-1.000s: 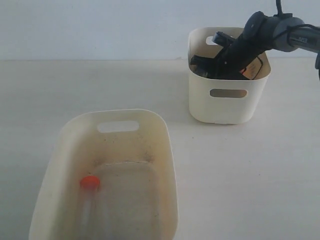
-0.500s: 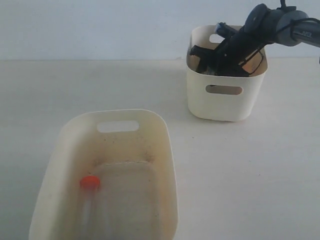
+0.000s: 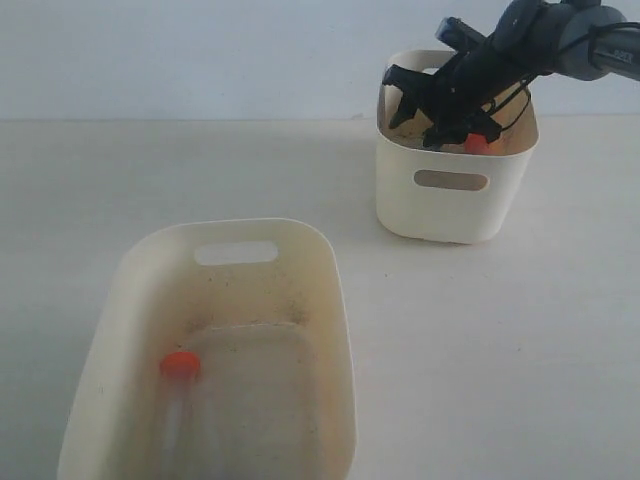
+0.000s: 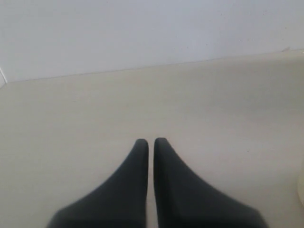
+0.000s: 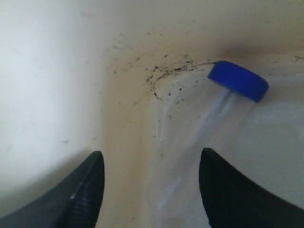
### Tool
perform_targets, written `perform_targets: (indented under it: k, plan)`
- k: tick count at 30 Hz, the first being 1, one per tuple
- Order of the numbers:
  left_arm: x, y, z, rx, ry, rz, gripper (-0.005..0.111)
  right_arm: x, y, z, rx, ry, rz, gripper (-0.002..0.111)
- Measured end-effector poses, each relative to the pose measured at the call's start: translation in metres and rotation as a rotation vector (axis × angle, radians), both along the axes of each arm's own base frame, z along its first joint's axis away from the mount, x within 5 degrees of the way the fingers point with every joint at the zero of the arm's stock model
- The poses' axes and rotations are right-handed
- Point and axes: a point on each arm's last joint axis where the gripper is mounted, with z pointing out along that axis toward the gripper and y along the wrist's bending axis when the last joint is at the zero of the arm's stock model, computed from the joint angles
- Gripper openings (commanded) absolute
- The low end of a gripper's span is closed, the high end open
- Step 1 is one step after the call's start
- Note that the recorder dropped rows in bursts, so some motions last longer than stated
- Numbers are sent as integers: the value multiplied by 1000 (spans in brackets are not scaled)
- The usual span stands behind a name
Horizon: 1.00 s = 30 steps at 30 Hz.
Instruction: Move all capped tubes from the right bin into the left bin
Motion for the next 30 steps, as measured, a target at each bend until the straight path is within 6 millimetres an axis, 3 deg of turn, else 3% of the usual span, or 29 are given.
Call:
perform_targets:
  k: [11,23,30]
  plan:
    - [0,0,0,0,0,0,4,0,-3,-5,-43,10,-1,57]
    - [0,0,0,0,0,0,4,6,-7,-4,-48,-26,-139,57]
    - [0,0,0,0,0,0,4,7,3,-28,-49,0,-137,57]
